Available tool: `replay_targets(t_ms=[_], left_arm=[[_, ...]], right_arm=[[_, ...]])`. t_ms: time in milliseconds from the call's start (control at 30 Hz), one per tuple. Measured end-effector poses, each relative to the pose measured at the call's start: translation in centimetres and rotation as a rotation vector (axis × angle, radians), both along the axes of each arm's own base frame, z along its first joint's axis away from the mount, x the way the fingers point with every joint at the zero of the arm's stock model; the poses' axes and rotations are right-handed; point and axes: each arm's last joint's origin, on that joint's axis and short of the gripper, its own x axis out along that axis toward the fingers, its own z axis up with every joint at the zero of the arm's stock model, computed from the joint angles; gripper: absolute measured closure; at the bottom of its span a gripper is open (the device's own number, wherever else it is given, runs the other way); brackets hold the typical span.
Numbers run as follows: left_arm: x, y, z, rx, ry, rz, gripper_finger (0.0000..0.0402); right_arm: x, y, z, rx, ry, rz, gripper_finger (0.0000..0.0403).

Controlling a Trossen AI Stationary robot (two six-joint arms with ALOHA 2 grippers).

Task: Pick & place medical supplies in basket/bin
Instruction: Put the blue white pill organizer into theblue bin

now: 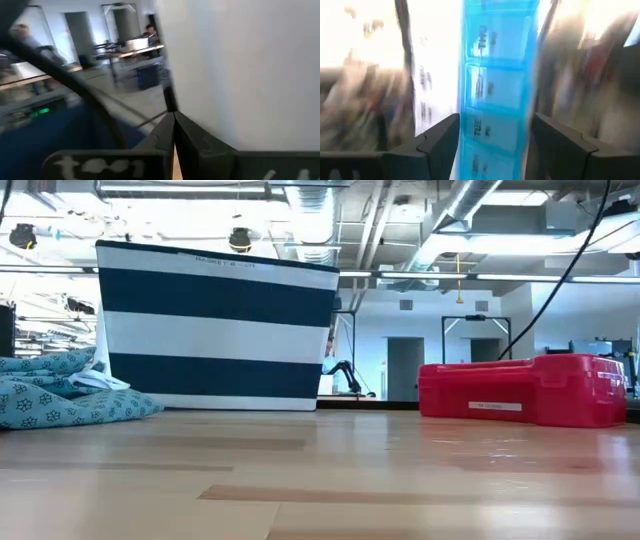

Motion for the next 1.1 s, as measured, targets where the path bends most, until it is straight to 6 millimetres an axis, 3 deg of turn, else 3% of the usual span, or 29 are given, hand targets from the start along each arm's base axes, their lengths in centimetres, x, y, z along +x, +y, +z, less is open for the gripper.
replay_targets(t_ms=[67, 133, 167, 267, 367, 433, 467, 633, 933, 1100], left_arm=[[-0.9, 2.5, 3.2, 0.029, -0.035, -0.077, 0.0401], [-1.4, 5.1, 5.5, 0.052, -0.068, -0.143, 0.0401], [-1.9, 6.5, 6.6, 0.052, -0.089, -0.144, 0.0401], [-3.3, 10.0, 8.8, -0.001, -0.103, -0.108, 0.0401], [-3.2, 12.4, 8.2, -0.062, -0.004, -0.048, 0.0401], [-2.8, 13.3, 7.4, -0.094, 0.052, -0.048, 0.0401], [-3.1, 13.6, 6.5, -0.124, 0.107, -0.014, 0.0401], [-4.6, 14.6, 6.0, -0.186, 0.154, 0.090, 0.0401], [-5.3, 14.4, 5.7, -0.206, 0.202, 0.085, 0.0401], [-7.3, 13.8, 6.7, -0.208, 0.159, 0.065, 0.0401]], right_arm=[[-1.2, -2.1, 7.7, -0.029, -0.270, -0.096, 0.0163], [-2.5, -4.2, 11.9, -0.013, -0.387, -0.128, 0.0163], [-2.2, -5.5, 12.9, 0.005, -0.389, -0.133, 0.0163], [1.7, -8.7, 12.1, 0.065, -0.215, -0.118, 0.0163], [4.8, -11.0, 10.6, 0.094, -0.088, -0.143, 0.0166], [5.9, -12.5, 10.4, 0.102, -0.117, -0.043, 0.0171], [6.8, -13.6, 9.5, 0.136, -0.103, 0.003, 0.0174], [10.4, -16.8, 5.4, 0.331, -0.095, 0.082, 0.0190], [11.1, -16.9, 4.3, 0.328, -0.058, 0.214, 0.0195], [10.2, -15.1, 6.2, 0.285, -0.053, 0.315, 0.0193]])
